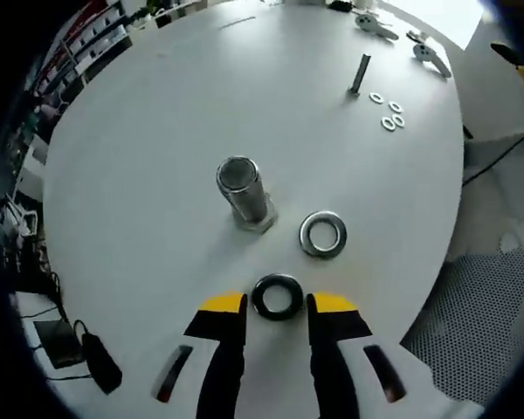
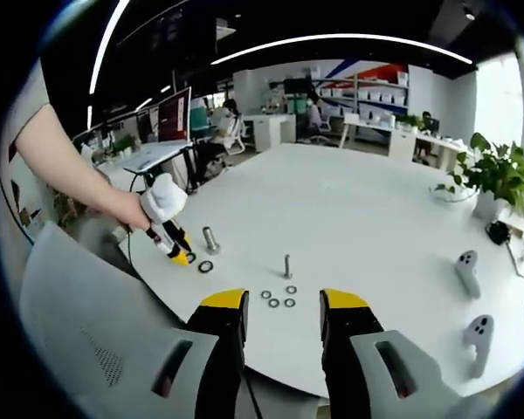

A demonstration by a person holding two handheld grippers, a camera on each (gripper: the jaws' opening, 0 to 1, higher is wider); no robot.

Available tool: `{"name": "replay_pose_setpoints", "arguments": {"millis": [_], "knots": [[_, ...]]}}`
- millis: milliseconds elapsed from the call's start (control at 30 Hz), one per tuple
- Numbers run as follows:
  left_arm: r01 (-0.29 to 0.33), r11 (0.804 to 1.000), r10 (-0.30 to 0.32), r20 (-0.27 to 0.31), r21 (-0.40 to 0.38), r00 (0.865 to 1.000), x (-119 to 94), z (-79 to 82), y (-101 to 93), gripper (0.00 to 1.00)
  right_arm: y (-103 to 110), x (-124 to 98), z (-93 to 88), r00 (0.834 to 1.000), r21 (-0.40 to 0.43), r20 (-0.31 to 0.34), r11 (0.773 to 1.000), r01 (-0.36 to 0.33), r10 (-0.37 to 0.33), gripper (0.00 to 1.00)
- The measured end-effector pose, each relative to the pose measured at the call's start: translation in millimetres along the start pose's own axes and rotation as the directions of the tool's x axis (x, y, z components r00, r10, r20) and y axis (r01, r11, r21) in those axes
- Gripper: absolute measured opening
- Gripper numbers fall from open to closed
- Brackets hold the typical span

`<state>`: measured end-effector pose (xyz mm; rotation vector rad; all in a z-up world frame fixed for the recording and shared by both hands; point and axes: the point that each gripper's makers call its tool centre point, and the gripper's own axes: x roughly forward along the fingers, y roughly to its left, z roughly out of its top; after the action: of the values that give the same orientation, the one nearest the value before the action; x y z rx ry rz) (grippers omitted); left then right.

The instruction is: Place the washer onto the threaded stud by aligning its center hole with the stud, sliding it down to the base, and recovering from edge contact or off-axis alignment until the washer reaches the visible bottom stop.

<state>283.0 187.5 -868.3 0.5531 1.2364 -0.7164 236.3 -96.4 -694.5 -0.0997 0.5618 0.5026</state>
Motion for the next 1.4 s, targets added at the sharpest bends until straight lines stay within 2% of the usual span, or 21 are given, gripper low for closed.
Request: {"name": "replay_pose_setpoints", "arguments": {"millis": [133, 267, 600, 767, 867, 1233, 1400], "knots": [[0.007, 1.000, -0.006, -0.020, 0.020, 1.000, 3.5, 0.3, 5.7, 0.27, 0.4, 0.4, -0.3, 1.000, 0.003, -0.002, 1.000, -0.003, 0.003, 0.35], [0.016, 0.997, -0.011, -0.060, 0.073, 0.998, 6.4, -0.3, 8.6, 0.26, 1.0, 0.6, -0.7, 1.000, 0.003, -0.003, 1.000, -0.007, 0.007, 0.35], [0.014, 0.997, -0.004, -0.120, 0.078, 0.993, 9.5, 0.4, 11.6, 0.25, 1.0, 0.3, -1.2, 1.000, 0.006, -0.004, 1.000, -0.009, 0.009, 0.35], [0.012, 0.994, -0.001, -0.105, 0.110, 0.994, 9.1, 0.3, 9.9, 0.25, 0.7, 0.8, -2.1, 1.000, 0.004, -0.009, 1.000, -0.009, 0.009, 0.34], [0.013, 0.995, -0.005, -0.087, 0.101, 0.996, 9.5, 0.2, 11.5, 0.24, 0.7, 0.9, -2.1, 1.000, 0.006, -0.010, 1.000, -0.010, 0.010, 0.34], [0.015, 0.994, 0.000, -0.141, 0.109, 0.990, 11.4, 1.6, 9.5, 0.21, 1.5, 0.8, -1.2, 1.000, 0.009, -0.006, 1.000, -0.015, 0.015, 0.34], [0.016, 0.998, -0.007, -0.127, 0.068, 0.992, 10.3, 1.6, 10.4, 0.21, 2.1, 1.5, -1.8, 1.000, 0.005, -0.011, 1.000, -0.018, 0.018, 0.34]]}}
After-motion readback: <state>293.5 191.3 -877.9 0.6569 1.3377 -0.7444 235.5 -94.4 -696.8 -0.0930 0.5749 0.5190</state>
